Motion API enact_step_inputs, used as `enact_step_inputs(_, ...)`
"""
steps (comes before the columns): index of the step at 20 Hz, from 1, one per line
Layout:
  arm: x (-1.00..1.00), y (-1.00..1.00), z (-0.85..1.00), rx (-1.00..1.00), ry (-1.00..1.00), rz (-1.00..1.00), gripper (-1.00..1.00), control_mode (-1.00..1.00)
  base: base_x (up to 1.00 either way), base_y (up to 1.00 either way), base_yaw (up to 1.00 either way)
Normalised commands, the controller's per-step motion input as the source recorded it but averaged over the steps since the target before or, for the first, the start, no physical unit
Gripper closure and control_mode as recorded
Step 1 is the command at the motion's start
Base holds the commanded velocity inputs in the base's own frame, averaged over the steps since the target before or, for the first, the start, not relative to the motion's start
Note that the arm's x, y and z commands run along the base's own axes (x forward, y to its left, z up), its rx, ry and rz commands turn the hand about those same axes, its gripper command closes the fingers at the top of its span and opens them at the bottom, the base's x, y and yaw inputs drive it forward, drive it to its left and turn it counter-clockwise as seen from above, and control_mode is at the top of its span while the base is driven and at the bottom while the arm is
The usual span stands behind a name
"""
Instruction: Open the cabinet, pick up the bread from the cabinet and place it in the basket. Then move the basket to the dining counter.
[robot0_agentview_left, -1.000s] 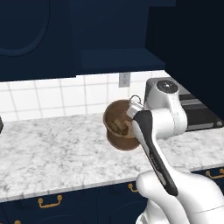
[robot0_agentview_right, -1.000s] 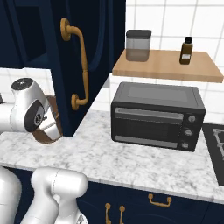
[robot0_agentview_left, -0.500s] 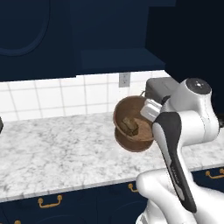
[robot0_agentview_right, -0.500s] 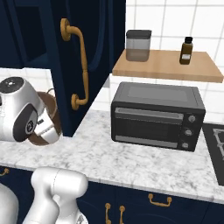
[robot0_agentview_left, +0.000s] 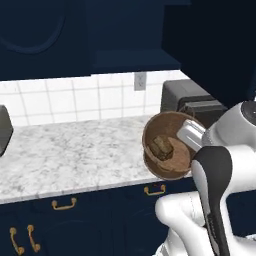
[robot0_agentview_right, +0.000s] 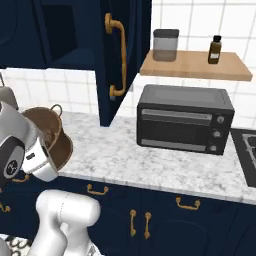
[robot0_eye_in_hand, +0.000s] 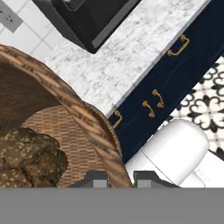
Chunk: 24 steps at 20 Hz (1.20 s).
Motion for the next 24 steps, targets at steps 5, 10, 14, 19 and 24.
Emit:
enact_step_inputs(5,0.00,0.00,0.00,0.00,0.00,0.00,1.00,1.00,-0.37,0.62,0.65)
enact_step_inputs(10,0.00,0.00,0.00,0.00,0.00,0.00,1.00,1.00,0.00,0.00,1.00)
enact_step_inputs(14,0.00,0.00,0.00,0.00,0.00,0.00,1.00,1.00,0.00,0.00,1.00)
enact_step_inputs(19,0.00,0.00,0.00,0.00,0.00,0.00,1.00,1.00,0.00,0.00,1.00)
enact_step_inputs(24,0.00,0.00,0.00,0.00,0.00,0.00,1.00,1.00,0.00,0.00,1.00)
